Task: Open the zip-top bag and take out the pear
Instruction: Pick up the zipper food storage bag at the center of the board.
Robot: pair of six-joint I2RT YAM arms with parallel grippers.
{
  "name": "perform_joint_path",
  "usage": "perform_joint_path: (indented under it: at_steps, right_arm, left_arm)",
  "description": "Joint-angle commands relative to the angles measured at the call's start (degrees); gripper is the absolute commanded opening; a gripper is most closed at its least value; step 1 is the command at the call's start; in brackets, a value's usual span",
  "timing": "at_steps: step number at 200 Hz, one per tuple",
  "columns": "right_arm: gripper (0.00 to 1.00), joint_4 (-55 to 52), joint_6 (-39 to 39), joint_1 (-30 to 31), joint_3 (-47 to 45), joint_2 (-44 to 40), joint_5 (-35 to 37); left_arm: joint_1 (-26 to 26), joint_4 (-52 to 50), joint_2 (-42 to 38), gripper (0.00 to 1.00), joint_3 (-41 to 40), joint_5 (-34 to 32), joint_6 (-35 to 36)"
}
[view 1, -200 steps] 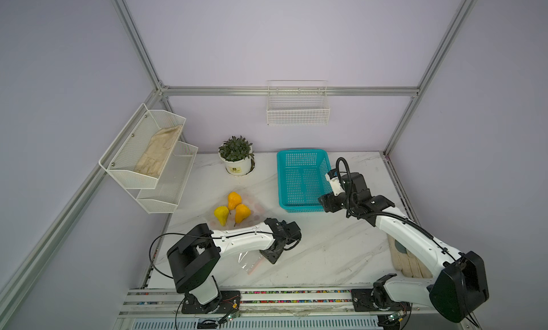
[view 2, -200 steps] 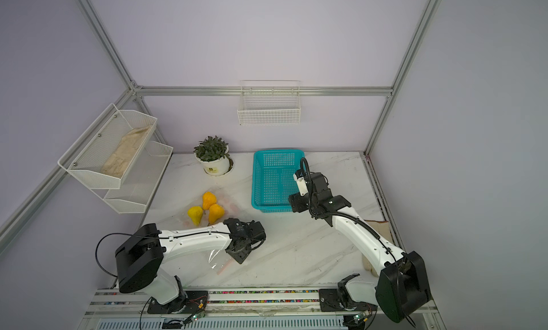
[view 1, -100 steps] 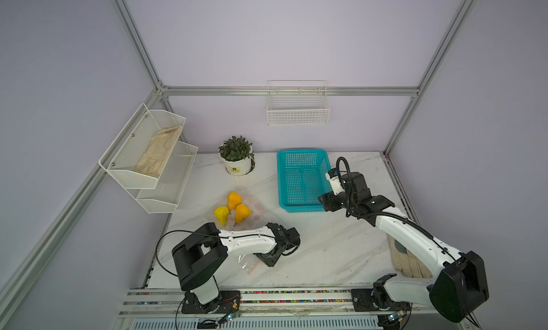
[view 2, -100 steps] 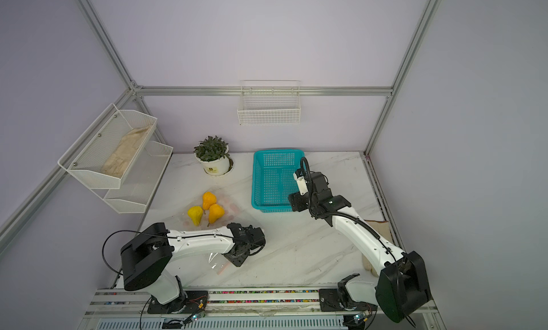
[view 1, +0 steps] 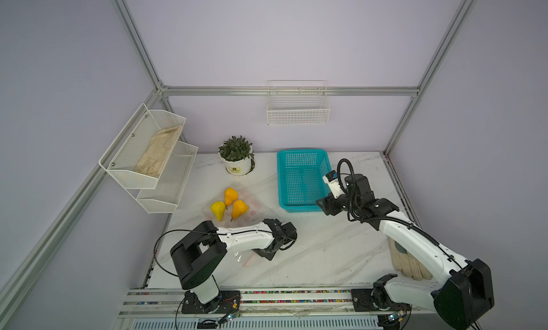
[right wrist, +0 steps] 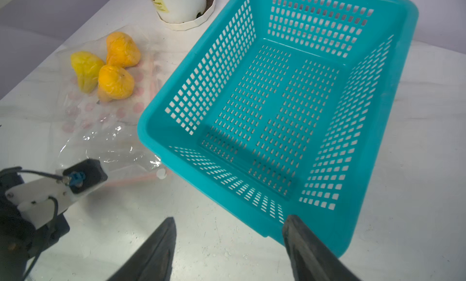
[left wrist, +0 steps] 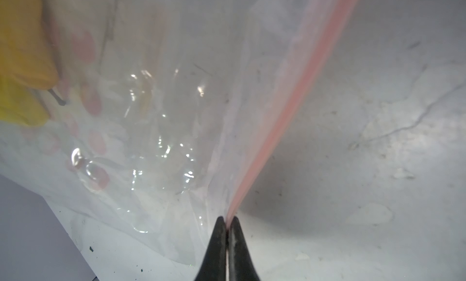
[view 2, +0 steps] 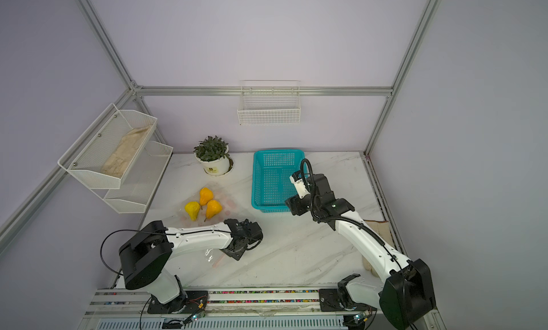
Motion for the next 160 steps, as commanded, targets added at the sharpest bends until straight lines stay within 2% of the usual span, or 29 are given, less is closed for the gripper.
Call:
perform_joint_path:
  at_steps: [1, 26, 38, 92, 125, 160]
  right_arm:
    - [0.70, 4.41, -2.37, -0.05, -2.43, -1.95, -5.29]
    - [0.65, 7.75, -4.08, -0.04, -3.93, -2.46, -8.39]
    - [0.62, 8.23, -8.56, 0.31, -4.84, -2.31, -15.09]
    - [0.61, 10.97, -26.14, 5.41, -6.92, 1.63, -28.43]
    - [0.62, 16.60, -32.22, 7.59, -4.35, 7.17, -30.17]
    - [0.63, 19.29, -37.39, 7.67, -0.10, 14.50, -36.59]
  left_arm:
    - [1.68, 0.10, -5.90, 0.00, 0.66, 0.82, 1.56]
    - [3.68, -0.56, -10.77, 0.00, 0.94, 4.23, 3.50]
    - [3.87, -0.32, -14.68, 0.00, 1.09, 6.07, 4.42]
    - [3.90, 0.79, -28.24, 0.00, 3.08, 17.25, 8.80]
    - [3.76, -0.22, -31.63, 0.00, 5.32, 20.94, 10.89]
    - [3.78, -5.98, -32.78, 0.00, 8.69, 20.84, 11.55]
